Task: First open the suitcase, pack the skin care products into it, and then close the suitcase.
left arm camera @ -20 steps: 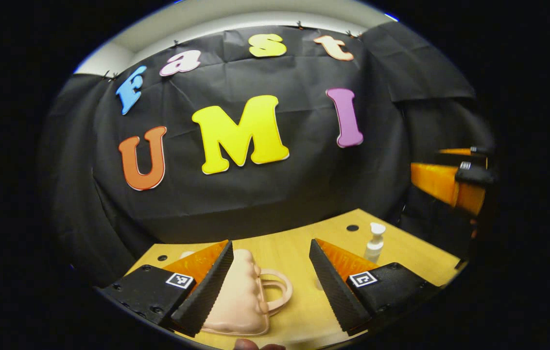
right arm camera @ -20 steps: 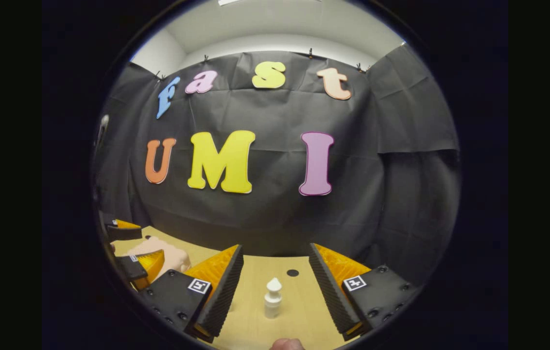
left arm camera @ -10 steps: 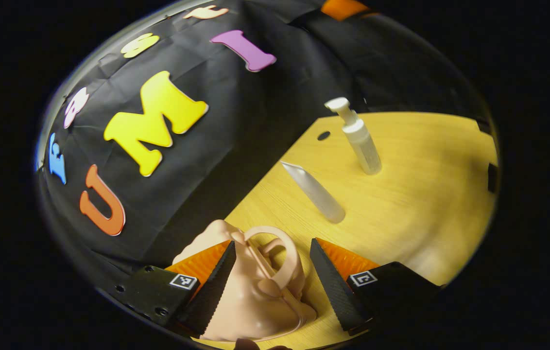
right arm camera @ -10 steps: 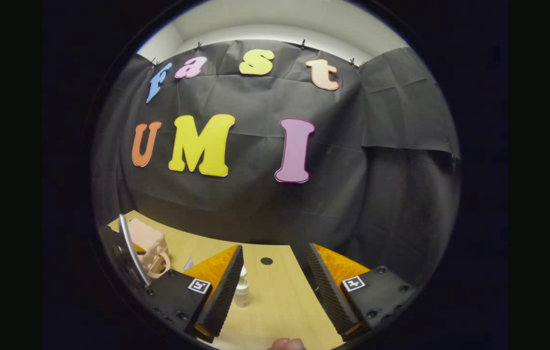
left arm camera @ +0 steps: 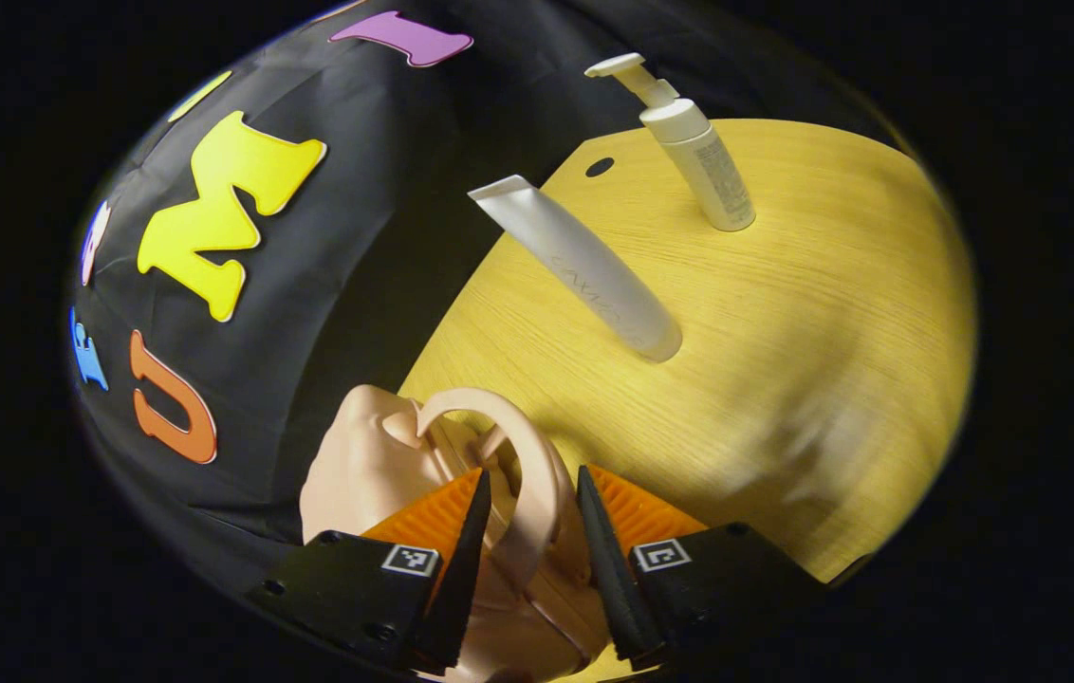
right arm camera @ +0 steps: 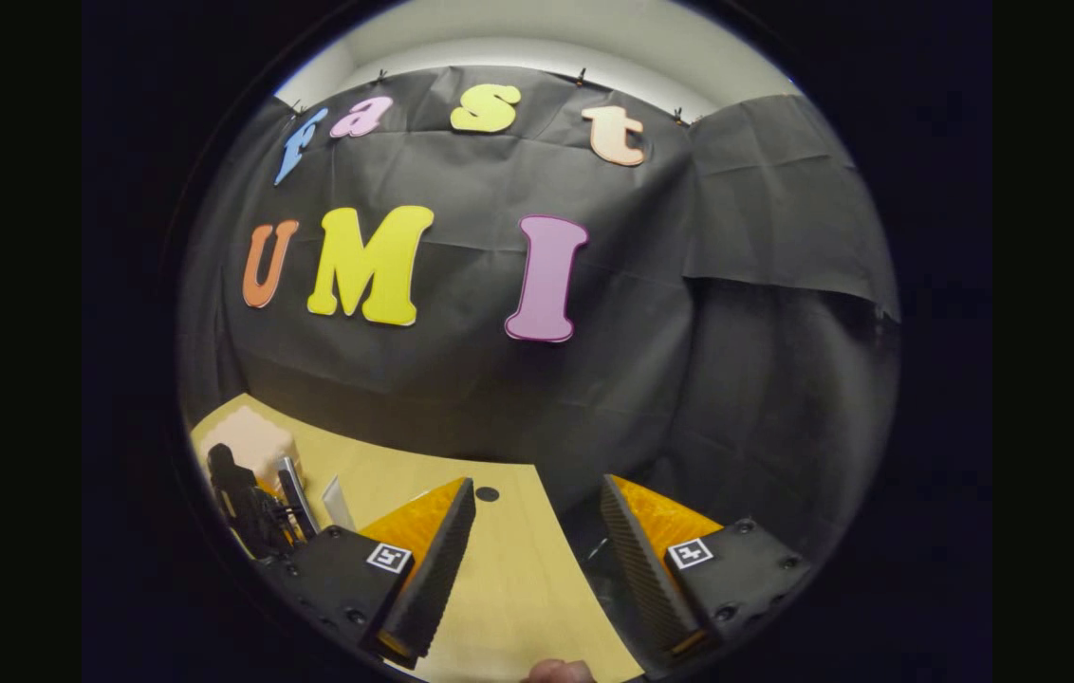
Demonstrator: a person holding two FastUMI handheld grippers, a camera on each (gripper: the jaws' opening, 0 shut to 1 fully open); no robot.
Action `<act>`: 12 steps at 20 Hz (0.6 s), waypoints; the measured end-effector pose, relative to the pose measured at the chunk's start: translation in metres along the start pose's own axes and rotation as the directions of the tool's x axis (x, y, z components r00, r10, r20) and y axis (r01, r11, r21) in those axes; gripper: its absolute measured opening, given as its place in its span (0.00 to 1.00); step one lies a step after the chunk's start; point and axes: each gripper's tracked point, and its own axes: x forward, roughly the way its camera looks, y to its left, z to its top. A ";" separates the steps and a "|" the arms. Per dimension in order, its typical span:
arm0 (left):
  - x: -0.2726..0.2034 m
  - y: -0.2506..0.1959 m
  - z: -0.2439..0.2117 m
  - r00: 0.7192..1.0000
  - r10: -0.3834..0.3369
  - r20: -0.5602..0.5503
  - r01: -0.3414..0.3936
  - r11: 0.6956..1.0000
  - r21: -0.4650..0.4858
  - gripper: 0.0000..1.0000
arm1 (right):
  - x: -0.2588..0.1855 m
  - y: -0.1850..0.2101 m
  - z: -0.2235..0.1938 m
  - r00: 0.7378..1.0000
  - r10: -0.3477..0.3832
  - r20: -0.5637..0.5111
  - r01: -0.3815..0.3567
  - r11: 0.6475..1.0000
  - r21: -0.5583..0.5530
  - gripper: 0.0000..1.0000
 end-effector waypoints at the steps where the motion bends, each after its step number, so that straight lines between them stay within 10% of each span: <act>1: 0.000 -0.001 0.001 1.000 -0.011 -0.010 0.011 1.000 0.002 0.57 | 0.001 0.000 0.000 1.000 -0.001 -0.001 0.001 1.000 0.005 0.79; 12: -0.015 0.016 0.013 0.999 -0.043 -0.009 0.042 0.997 -0.062 0.15 | -0.004 0.005 -0.006 1.000 -0.015 -0.020 0.017 0.998 0.057 0.80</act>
